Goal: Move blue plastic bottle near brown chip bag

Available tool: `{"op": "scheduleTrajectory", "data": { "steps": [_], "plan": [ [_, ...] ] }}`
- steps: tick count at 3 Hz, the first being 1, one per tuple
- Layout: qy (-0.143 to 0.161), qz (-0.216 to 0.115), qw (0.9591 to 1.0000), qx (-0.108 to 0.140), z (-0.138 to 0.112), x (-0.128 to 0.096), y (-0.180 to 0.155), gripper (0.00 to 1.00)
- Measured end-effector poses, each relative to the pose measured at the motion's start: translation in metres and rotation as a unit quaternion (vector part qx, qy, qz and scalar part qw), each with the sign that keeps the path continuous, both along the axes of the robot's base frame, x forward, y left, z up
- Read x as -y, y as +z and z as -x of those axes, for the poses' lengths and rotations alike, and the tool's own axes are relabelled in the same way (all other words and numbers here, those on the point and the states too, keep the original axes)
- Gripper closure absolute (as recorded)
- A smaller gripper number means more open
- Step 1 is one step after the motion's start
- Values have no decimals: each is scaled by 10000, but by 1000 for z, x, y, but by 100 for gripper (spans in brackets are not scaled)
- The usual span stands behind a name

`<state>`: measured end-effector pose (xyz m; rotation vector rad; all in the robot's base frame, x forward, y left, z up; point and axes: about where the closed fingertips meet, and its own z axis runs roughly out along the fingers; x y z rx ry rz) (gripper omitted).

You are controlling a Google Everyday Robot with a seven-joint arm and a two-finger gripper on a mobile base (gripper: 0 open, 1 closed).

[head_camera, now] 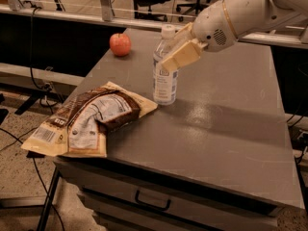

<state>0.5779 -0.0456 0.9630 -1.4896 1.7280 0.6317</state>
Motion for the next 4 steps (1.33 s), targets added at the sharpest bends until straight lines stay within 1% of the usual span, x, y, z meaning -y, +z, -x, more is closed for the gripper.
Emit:
{"op": "scheduleTrajectory", "data": {
  "steps": [1, 2, 3, 4],
  "plan": [
    [-59, -59, 9995, -309, -4, -1, -22, 77],
    [85, -103, 9993, -351, -2, -6, -24, 51],
    [86, -104, 9993, -352, -2, -7, -22, 20],
    [86, -104, 9993, -352, -2, -7, -22, 0]
  ]
}}
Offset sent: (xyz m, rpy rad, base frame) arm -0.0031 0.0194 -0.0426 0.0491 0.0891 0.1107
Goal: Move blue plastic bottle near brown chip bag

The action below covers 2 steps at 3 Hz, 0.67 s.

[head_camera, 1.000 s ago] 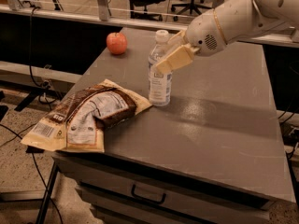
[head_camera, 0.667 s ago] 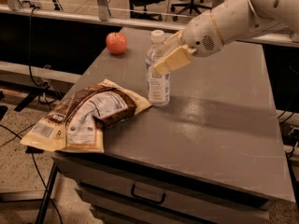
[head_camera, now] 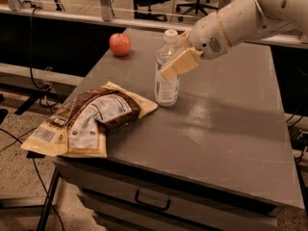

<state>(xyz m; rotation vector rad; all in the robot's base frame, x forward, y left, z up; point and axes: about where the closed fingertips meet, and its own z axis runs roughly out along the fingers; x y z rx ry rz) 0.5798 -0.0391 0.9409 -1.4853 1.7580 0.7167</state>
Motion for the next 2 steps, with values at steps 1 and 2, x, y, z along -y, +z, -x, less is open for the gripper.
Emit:
{"op": "scheduleTrajectory", "data": {
  "steps": [1, 2],
  "plan": [
    [270, -78, 9985, 468, 6, 0, 23, 0],
    [489, -21, 9946, 910, 12, 4, 49, 0]
  ]
}}
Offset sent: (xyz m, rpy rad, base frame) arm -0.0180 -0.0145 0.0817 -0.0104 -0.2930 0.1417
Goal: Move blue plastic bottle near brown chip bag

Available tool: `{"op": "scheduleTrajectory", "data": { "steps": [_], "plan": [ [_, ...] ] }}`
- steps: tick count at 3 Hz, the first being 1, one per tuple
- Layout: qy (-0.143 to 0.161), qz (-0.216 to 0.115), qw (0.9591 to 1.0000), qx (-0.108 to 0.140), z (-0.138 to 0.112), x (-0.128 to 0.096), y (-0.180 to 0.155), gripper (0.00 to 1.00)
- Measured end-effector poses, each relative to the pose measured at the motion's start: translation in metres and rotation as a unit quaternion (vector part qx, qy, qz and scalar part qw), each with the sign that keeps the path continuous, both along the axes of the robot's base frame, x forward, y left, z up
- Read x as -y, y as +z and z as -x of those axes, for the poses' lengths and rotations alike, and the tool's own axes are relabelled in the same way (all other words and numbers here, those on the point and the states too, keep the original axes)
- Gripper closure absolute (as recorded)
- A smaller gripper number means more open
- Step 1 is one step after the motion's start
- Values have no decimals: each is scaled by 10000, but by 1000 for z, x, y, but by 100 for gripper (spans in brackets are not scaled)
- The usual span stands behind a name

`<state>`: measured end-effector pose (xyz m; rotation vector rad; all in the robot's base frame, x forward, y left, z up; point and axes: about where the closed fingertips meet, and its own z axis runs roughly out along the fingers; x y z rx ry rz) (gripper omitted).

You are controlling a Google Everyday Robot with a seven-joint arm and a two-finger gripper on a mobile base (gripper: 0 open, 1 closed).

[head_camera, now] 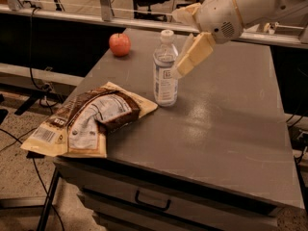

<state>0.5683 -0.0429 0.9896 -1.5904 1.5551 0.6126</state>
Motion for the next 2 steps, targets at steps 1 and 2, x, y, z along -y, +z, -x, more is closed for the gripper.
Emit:
{"op": "scheduleTrajectory", "data": {
  "steps": [1, 2],
  "plan": [
    [31, 584, 9968, 537, 11, 26, 44, 0],
    [36, 570, 9970, 531, 11, 24, 43, 0]
  ]
}}
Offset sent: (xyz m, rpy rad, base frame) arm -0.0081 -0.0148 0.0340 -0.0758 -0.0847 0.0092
